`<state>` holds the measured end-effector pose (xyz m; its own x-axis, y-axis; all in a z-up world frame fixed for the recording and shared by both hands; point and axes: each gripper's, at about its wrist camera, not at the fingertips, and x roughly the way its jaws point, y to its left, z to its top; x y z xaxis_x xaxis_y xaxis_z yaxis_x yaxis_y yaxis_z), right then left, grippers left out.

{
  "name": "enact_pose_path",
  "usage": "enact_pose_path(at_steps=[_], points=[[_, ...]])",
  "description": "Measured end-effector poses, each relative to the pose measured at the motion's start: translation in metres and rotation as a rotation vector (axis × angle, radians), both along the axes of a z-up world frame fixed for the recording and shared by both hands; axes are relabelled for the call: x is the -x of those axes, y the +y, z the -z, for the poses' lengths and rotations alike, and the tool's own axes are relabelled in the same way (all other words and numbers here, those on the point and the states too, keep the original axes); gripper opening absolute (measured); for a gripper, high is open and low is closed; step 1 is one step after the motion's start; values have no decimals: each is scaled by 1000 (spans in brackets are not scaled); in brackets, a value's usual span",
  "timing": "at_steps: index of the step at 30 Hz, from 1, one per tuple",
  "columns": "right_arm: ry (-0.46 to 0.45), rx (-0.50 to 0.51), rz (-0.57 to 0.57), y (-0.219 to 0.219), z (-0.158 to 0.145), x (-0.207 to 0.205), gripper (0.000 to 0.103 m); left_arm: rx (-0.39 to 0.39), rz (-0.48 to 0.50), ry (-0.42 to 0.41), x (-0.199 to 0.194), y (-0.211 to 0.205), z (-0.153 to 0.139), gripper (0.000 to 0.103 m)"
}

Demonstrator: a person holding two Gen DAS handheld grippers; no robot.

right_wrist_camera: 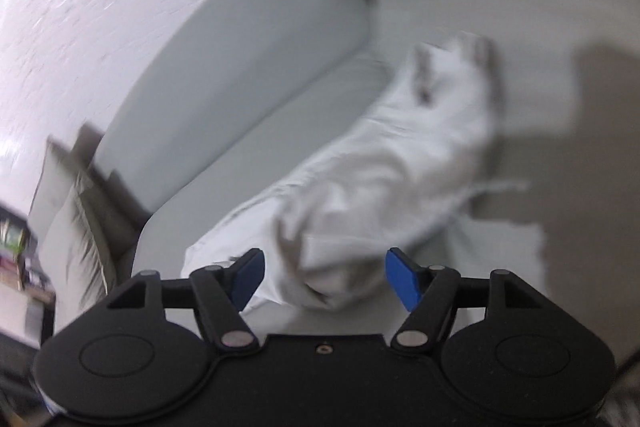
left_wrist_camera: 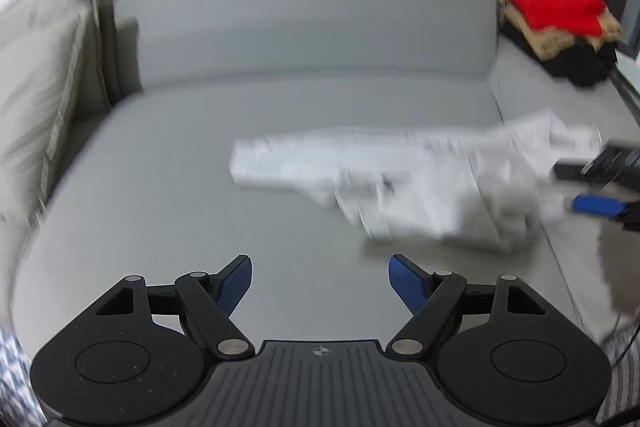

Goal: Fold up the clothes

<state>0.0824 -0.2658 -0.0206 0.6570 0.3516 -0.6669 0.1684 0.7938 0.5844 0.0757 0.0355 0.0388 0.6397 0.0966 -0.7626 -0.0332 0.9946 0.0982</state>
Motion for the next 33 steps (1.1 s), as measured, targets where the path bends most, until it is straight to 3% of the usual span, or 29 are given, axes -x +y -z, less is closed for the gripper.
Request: enact_pose_path(at_steps=[3, 5, 11, 12, 13, 14, 16, 24, 29, 33], points=[[-19, 47, -46, 23, 0, -31, 66, -39, -16, -116, -5, 15, -33, 79], [5, 82, -47, 33, 7, -50, 74, -55, 1, -159, -4, 22, -43, 85], [110, 164, 5, 50, 40, -77, 73, 4, 27, -38, -5, 26, -1, 84], [115, 187, 22, 52, 45, -79, 69, 24, 28, -22, -4, 27, 4, 83], [107, 205, 37, 52, 46, -80, 52, 41, 31, -17, -1, 27, 7, 83], [90, 220, 51, 52, 45, -80, 25, 58, 33, -11, 1, 28, 10, 83], [57, 241, 72, 51, 41, -77, 3, 80, 41, -16, 5, 29, 9, 83], [-87, 197, 45, 59, -16, -37, 2, 168, 68, -184, 37, 28, -47, 82], [-193, 72, -8, 88, -67, -1, 2, 233, 84, -276, 68, 31, -87, 82], [-264, -43, -35, 114, -84, 28, 2, 318, 103, -301, 93, 40, -102, 85]])
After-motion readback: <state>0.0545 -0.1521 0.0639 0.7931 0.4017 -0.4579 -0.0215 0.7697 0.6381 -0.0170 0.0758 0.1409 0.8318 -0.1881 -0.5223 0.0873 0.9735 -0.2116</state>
